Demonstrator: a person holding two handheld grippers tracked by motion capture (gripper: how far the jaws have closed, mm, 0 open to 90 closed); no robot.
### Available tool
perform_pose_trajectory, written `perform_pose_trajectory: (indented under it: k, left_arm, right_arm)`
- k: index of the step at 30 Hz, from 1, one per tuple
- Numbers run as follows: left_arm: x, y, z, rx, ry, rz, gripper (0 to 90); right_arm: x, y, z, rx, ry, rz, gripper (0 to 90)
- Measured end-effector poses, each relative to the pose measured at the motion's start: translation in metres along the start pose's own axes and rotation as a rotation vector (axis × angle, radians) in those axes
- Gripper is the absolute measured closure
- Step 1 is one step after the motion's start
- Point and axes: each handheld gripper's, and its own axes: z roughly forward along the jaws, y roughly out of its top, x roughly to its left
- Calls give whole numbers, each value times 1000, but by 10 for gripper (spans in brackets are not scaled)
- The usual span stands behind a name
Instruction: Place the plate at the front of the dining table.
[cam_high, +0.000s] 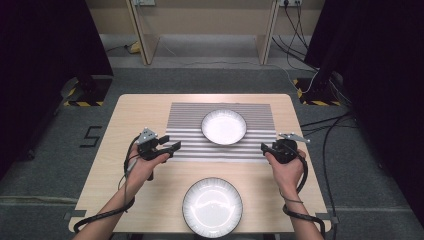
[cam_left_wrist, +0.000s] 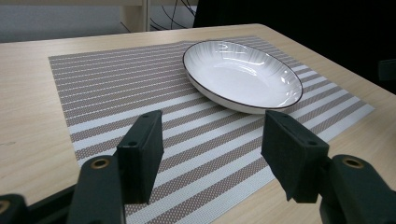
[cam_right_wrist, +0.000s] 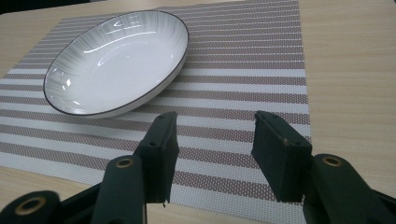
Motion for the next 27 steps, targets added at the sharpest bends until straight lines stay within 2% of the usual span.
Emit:
perform_pose_trajectory:
  k: [9, 24, 27]
  left_arm:
    - [3, -8, -14, -3, 3, 4, 389]
    - [9, -24, -37, -9, 25, -11, 389]
    - [11, -27, -42, -24, 36, -30, 389]
  right_arm:
    - [-2, -8, -9, -4, 0, 0, 502]
    - [-6, -22, -26, -17, -7, -3, 501]
    - [-6, -26, -29, -28, -12, -3, 502]
